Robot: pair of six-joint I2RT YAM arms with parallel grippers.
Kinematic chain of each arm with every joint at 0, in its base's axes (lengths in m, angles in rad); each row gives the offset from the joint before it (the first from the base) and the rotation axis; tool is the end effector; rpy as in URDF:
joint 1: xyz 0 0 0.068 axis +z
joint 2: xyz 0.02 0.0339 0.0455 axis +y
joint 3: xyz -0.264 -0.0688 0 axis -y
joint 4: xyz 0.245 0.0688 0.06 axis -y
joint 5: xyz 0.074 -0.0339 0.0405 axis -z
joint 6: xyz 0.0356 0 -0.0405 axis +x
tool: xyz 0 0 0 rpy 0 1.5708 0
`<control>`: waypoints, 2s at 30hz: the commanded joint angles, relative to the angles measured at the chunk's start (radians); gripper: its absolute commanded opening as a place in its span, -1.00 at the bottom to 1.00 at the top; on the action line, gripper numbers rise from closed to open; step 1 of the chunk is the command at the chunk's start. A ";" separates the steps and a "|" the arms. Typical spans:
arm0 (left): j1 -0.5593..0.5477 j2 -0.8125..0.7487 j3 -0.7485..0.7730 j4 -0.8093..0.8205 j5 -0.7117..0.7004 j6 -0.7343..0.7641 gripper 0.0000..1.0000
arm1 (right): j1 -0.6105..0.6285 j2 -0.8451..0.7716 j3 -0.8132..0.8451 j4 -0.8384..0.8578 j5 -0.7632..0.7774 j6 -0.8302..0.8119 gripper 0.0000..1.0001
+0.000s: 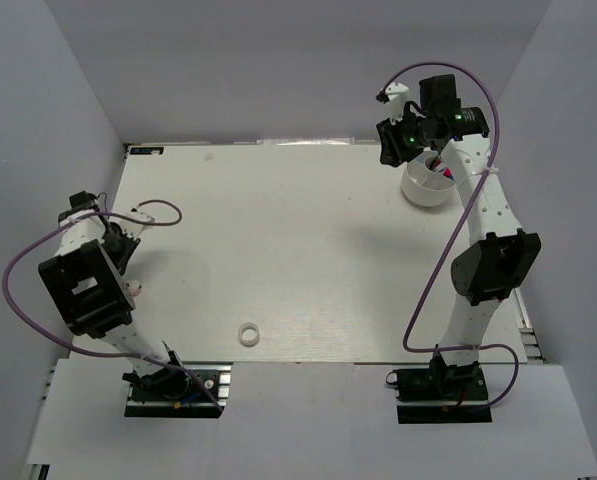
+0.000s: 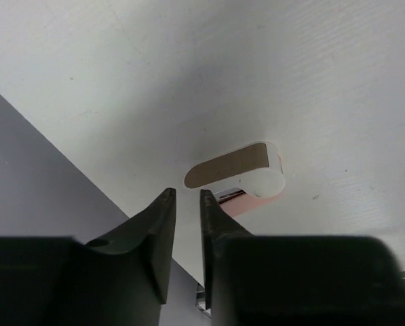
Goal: Sort the stationery into containers
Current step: Pick up the stapler from the corner of the board.
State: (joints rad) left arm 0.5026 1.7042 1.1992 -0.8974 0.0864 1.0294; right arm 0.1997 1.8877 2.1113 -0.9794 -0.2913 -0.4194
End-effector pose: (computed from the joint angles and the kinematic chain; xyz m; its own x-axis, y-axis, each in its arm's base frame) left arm 0.2792 0.1500 0.2012 -0.8456 0.5095 -0.1593 0.4996 0.8605 0.0998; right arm 0.3964 0.0907 0.4030 -0.4532 -0.4897 -0.7449 -0.6344 0.7642 -0.1164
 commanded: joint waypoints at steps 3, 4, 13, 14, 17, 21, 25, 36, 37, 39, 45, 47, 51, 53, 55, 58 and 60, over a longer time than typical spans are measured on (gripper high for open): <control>0.040 -0.037 -0.021 -0.034 0.067 0.179 -0.41 | 0.007 0.008 0.010 -0.008 -0.017 -0.004 -0.12; 0.040 -0.031 -0.020 -0.035 0.065 0.195 -0.41 | 0.007 0.010 0.010 -0.010 -0.016 -0.004 -0.12; 0.080 0.055 0.089 -0.121 0.072 0.296 0.10 | 0.010 0.007 -0.010 -0.010 -0.025 -0.002 -0.12; 0.080 0.049 0.091 -0.121 0.087 0.310 0.13 | 0.012 0.005 -0.013 -0.011 -0.025 -0.002 -0.12; 0.090 0.032 0.091 -0.138 0.110 0.353 0.13 | 0.017 0.002 -0.013 -0.012 -0.028 -0.004 -0.12; 0.090 0.040 0.094 -0.173 0.142 0.399 -0.03 | 0.018 0.005 -0.011 -0.007 -0.029 -0.004 -0.13; 0.090 0.058 0.097 -0.219 0.162 0.419 -0.11 | 0.023 0.005 -0.014 -0.010 -0.025 -0.007 -0.13; 0.080 0.081 0.076 -0.219 0.171 0.439 -0.13 | 0.023 0.007 -0.016 -0.013 -0.022 -0.007 -0.13; 0.080 0.087 0.082 -0.222 0.171 0.439 -0.14 | 0.026 0.005 -0.017 -0.012 -0.022 -0.009 -0.13; 0.071 0.101 0.085 -0.219 0.170 0.437 -0.15 | 0.024 0.007 -0.017 -0.013 -0.020 -0.009 -0.13; 0.071 0.120 0.080 -0.175 0.164 0.429 -0.23 | 0.029 0.005 -0.019 -0.012 -0.022 -0.009 -0.13; 0.071 0.124 0.076 -0.158 0.162 0.429 -0.27 | 0.029 0.005 -0.019 -0.012 -0.020 -0.009 -0.13; 0.071 0.144 0.080 -0.172 0.168 0.435 -0.44 | 0.030 0.004 -0.020 -0.012 -0.019 -0.010 -0.14; 0.071 0.153 0.091 -0.192 0.180 0.436 -0.52 | 0.032 0.004 -0.019 -0.012 -0.019 -0.012 -0.14; 0.071 0.166 0.102 -0.219 0.194 0.434 -0.69 | 0.033 0.004 -0.017 -0.012 -0.017 -0.012 -0.14; 0.062 0.161 0.114 -0.265 0.246 0.408 -0.91 | 0.035 -0.002 -0.013 -0.012 -0.025 -0.010 -0.20; 0.062 0.144 0.111 -0.281 0.329 0.373 -1.00 | 0.035 -0.018 -0.014 -0.001 -0.055 -0.007 -0.24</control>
State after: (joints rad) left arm 0.5781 1.8610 1.3010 -1.1152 0.2741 1.4296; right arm 0.2298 1.8915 2.0960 -0.9947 -0.3042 -0.4263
